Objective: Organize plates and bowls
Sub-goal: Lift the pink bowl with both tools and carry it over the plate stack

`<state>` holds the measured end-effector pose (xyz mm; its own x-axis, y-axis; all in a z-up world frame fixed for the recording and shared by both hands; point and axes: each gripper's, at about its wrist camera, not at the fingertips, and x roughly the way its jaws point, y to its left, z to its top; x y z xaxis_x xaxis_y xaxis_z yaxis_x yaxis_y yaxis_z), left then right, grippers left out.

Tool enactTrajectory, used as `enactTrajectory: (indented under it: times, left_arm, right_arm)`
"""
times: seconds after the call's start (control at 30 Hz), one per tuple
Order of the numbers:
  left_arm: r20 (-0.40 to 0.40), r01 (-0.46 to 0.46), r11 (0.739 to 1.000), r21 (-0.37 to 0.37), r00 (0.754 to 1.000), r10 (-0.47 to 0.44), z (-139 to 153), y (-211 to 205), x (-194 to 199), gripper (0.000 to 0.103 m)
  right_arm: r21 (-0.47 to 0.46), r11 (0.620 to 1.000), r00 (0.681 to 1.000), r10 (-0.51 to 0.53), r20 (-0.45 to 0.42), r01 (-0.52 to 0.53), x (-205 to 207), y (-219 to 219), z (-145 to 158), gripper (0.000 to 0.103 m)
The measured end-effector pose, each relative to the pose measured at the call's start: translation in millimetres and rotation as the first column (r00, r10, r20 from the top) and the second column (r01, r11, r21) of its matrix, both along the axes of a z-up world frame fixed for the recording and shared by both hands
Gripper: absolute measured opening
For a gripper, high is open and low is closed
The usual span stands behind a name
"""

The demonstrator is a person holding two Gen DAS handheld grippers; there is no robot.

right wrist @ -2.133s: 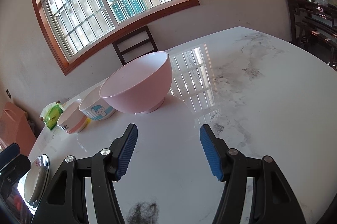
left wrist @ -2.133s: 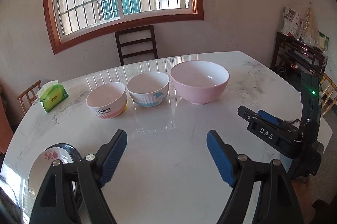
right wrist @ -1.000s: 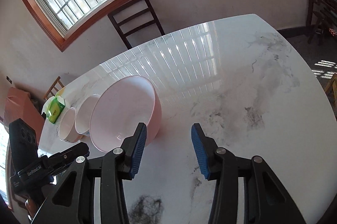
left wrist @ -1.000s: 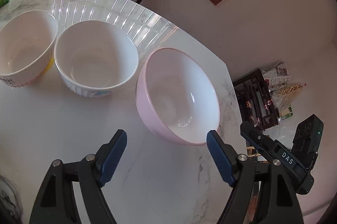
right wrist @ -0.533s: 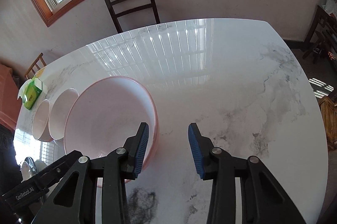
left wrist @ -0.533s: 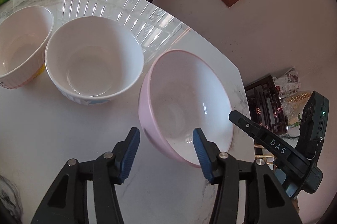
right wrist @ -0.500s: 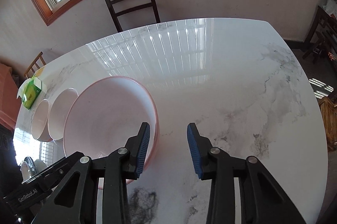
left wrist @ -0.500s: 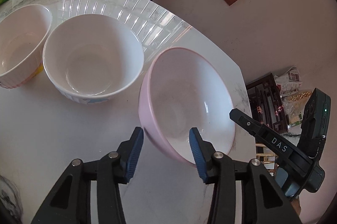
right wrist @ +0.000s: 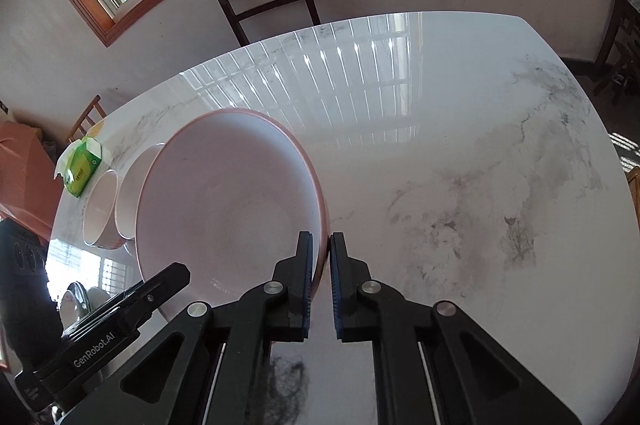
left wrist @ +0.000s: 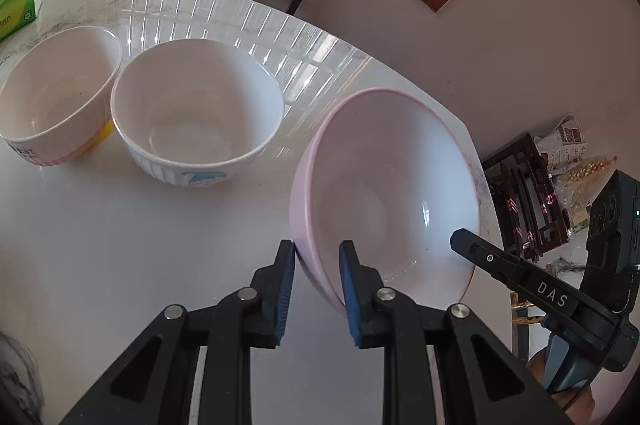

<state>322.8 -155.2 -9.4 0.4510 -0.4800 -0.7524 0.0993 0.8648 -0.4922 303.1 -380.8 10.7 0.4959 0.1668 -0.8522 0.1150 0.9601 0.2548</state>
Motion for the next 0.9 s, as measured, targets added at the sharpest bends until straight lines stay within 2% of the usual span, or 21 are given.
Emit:
enactTrajectory:
  times: [0.23, 0.47, 0.73, 0.9]
  left_arm:
    - [0.125, -0.016, 1.000, 0.001, 0.992, 0.016, 31, 33, -71, 0.023]
    - [0.187, -0.099, 0.995, -0.001, 0.978, 0.097, 48, 104, -140, 0.023]
    - [0.216, -0.237, 0.970, 0.050, 0.951, 0.221, 53, 209, -202, 0.023]
    - [0.214, -0.315, 0.944, 0.096, 0.933, 0.289, 50, 263, -220, 0.023]
  right_arm:
    - [0.074, 0.997, 0.997, 0.027, 0.068, -0.032, -69, 25, 20, 0.010]
    - [0.146, 0.979, 0.986, 0.129, 0.108, -0.144, -123, 93, 29, 0.012]
    - [0.177, 0.931, 0.945, 0.299, 0.130, -0.319, -138, 200, 36, 0.013]
    - [0.197, 0.898, 0.919, 0.377, 0.112, -0.393, -133, 263, 28, 0.013]
